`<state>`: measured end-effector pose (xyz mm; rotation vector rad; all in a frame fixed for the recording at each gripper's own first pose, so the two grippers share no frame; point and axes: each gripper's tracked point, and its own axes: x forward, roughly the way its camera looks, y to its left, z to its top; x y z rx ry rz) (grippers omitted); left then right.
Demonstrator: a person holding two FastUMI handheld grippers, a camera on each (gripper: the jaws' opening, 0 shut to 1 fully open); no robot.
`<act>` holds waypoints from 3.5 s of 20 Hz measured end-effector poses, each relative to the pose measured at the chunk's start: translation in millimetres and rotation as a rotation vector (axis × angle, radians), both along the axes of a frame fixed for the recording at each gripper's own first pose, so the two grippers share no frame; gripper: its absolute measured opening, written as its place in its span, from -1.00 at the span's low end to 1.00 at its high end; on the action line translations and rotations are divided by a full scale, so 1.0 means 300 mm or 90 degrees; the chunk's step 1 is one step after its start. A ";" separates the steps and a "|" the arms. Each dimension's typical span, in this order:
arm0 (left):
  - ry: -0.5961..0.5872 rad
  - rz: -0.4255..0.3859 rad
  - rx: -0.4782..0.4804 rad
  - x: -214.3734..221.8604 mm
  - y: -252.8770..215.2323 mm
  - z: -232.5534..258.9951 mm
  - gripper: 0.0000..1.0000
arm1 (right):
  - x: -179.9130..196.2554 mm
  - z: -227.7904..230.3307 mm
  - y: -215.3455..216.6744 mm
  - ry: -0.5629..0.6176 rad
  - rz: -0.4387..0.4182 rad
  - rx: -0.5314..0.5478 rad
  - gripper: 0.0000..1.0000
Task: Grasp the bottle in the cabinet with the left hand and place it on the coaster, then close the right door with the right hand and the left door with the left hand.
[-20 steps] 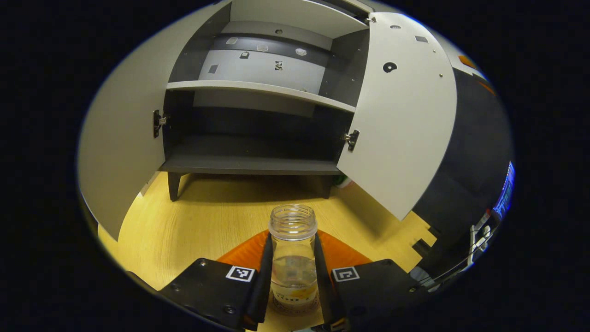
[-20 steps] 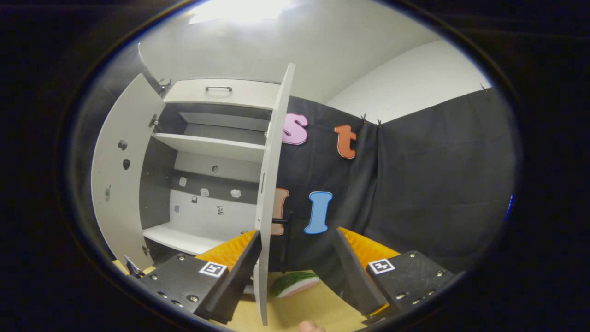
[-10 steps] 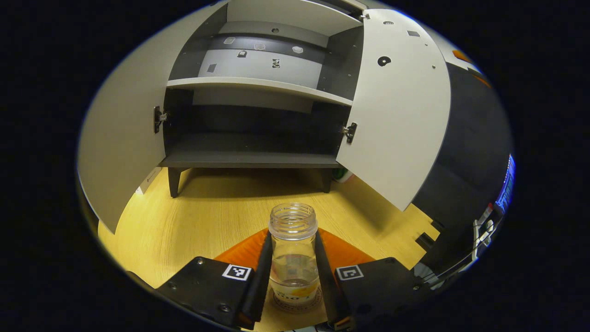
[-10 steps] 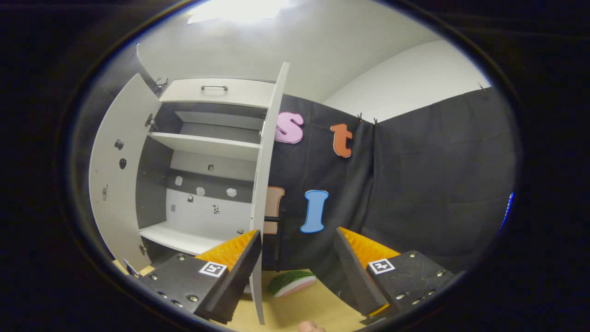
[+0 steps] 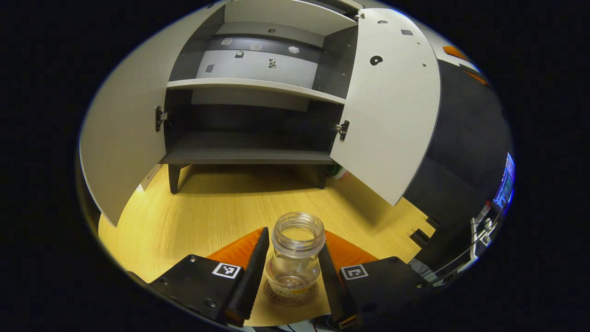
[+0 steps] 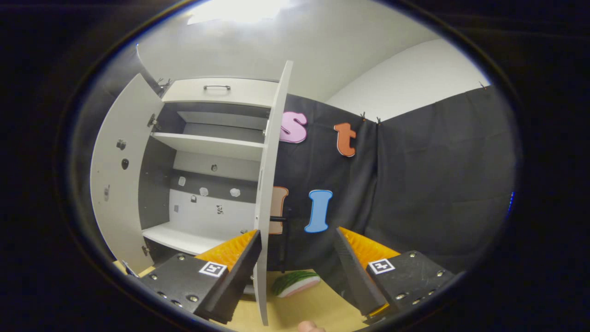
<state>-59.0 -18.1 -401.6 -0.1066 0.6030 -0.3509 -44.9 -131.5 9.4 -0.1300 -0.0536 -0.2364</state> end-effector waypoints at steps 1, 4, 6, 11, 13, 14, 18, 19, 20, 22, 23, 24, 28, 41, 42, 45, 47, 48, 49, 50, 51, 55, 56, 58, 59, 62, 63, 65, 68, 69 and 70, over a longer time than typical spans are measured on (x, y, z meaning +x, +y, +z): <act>0.000 -0.002 0.003 -0.004 -0.001 0.005 0.32 | 0.001 -0.002 0.000 0.002 0.000 0.000 0.92; -0.002 -0.006 0.006 -0.011 -0.004 0.020 0.32 | 0.000 -0.001 0.001 0.003 -0.001 0.007 0.92; -0.004 -0.006 -0.001 -0.015 -0.014 0.037 0.46 | 0.001 -0.003 0.001 0.003 -0.002 0.009 0.92; -0.004 -0.015 0.017 -0.022 -0.021 0.048 0.41 | -0.012 -0.038 0.035 0.005 -0.003 0.015 0.92; -0.005 -0.017 0.022 -0.024 -0.028 0.059 0.41 | -0.011 -0.043 0.030 0.006 -0.006 0.016 0.92; -0.003 -0.021 0.025 -0.026 -0.032 0.064 0.46 | -0.007 -0.047 0.027 0.007 -0.007 0.017 0.92; -0.027 -0.034 0.020 -0.012 -0.060 0.139 0.58 | 0.004 -0.061 0.006 0.009 -0.010 0.027 0.92; -0.034 -0.035 0.021 -0.005 -0.064 0.161 0.74 | 0.007 -0.067 0.000 0.010 -0.011 0.029 0.92; -0.041 -0.036 0.021 0.001 -0.066 0.184 0.77 | 0.007 -0.068 -0.003 0.011 -0.012 0.029 0.92; -0.061 -0.033 0.016 0.019 -0.073 0.246 0.77 | 0.014 -0.073 -0.010 0.013 -0.015 0.029 0.92; -0.072 -0.027 0.013 0.032 -0.072 0.283 0.77 | 0.018 -0.079 -0.016 0.014 -0.016 0.030 0.92; -0.085 -0.020 0.009 0.048 -0.068 0.325 0.78 | 0.023 -0.082 -0.019 0.015 -0.017 0.030 0.92; -0.145 0.023 -0.004 0.131 -0.038 0.518 0.82 | 0.048 -0.092 -0.021 0.020 -0.014 0.033 0.92; -0.275 0.163 0.023 0.173 0.189 0.905 0.89 | 0.144 -0.123 -0.022 0.037 0.000 0.027 0.92; -0.276 0.173 0.025 0.168 0.206 0.914 0.89 | 0.143 -0.122 -0.016 0.038 0.005 0.027 0.92; -0.288 0.197 0.036 0.152 0.253 0.950 0.89 | 0.153 -0.122 0.013 0.044 0.023 0.032 0.92; -0.298 0.212 0.041 0.140 0.286 0.979 0.82 | 0.161 -0.124 0.030 0.044 0.033 0.033 0.92; -0.303 0.219 0.042 0.134 0.298 0.994 0.89 | 0.163 -0.124 0.041 0.044 0.038 0.032 0.92; -0.307 0.225 0.040 0.128 0.311 1.007 0.82 | 0.163 -0.126 0.052 0.044 0.043 0.033 0.92; -0.309 0.229 0.039 0.122 0.321 1.017 0.96 | 0.163 -0.129 0.074 0.044 0.051 0.036 0.92; -0.312 0.234 0.039 0.116 0.336 1.026 0.89 | 0.163 -0.130 0.093 0.045 0.059 0.039 0.92; -0.320 0.252 0.042 0.110 0.386 1.048 0.89 | 0.182 -0.136 0.199 0.046 0.094 0.037 0.92; -0.321 0.257 0.045 0.105 0.401 1.048 0.89 | 0.188 -0.136 0.223 0.046 0.102 0.036 0.92; -0.320 0.268 0.054 0.090 0.434 1.048 0.89 | 0.199 -0.141 0.271 0.048 0.118 0.038 0.92; -0.319 0.274 0.057 0.083 0.451 1.048 0.89 | 0.203 -0.143 0.294 0.049 0.126 0.039 0.92; -0.317 0.296 0.063 0.058 0.509 1.045 0.89 | 0.235 -0.152 0.358 0.051 0.143 0.038 0.92; -0.315 0.306 0.065 0.049 0.533 1.040 0.89 | 0.240 -0.155 0.379 0.053 0.148 0.038 0.92; -0.309 0.327 0.069 0.026 0.580 1.030 0.89 | 0.262 -0.157 0.423 0.057 0.162 0.038 0.92; -0.304 0.357 0.071 -0.010 0.647 1.031 0.82 | 0.285 -0.154 0.497 0.056 0.190 0.038 0.92; -0.304 0.367 0.075 -0.024 0.669 1.032 0.89 | 0.291 -0.157 0.519 0.055 0.201 0.036 0.92; -0.304 0.375 0.080 -0.034 0.690 1.033 0.89 | 0.293 -0.155 0.554 0.054 0.213 0.032 0.92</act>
